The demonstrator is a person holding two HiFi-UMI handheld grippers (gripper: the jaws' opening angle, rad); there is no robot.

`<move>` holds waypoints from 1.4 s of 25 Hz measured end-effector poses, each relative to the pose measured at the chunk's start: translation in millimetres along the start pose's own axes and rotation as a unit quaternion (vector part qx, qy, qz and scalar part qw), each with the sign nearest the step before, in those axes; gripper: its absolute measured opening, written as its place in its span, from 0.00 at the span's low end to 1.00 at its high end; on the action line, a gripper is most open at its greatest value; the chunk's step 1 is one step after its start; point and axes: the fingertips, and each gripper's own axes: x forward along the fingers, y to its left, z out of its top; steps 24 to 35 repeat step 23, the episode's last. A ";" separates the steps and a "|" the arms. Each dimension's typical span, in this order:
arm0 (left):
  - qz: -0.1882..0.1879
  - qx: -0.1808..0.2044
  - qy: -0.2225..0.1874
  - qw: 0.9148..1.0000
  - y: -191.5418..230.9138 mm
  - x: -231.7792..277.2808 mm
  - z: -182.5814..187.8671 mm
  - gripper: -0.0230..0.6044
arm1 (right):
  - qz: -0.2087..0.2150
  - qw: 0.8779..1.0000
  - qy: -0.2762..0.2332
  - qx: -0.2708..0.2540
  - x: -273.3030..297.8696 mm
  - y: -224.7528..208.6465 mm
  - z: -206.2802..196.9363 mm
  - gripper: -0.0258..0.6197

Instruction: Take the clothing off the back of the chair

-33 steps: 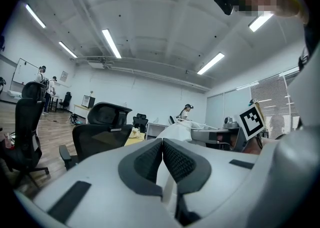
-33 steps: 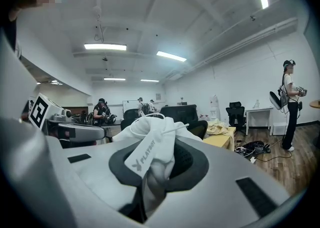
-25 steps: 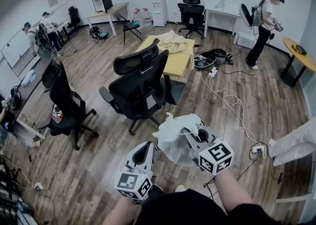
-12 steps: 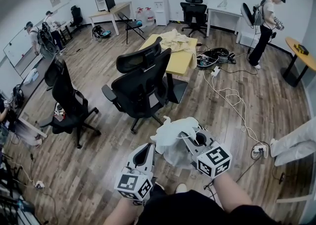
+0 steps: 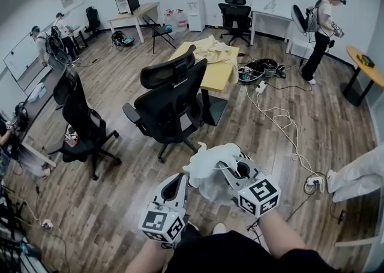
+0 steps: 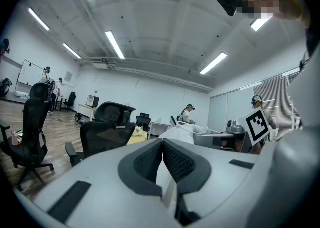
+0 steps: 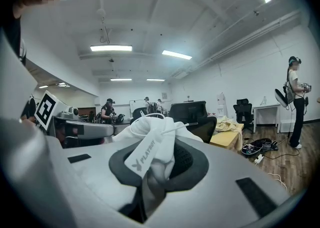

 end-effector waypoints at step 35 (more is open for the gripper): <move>-0.006 0.003 0.001 1.000 5.1 -1.2 -0.9 0.07 | -0.007 1.000 -0.006 0.002 2.2 -1.9 -0.3 0.14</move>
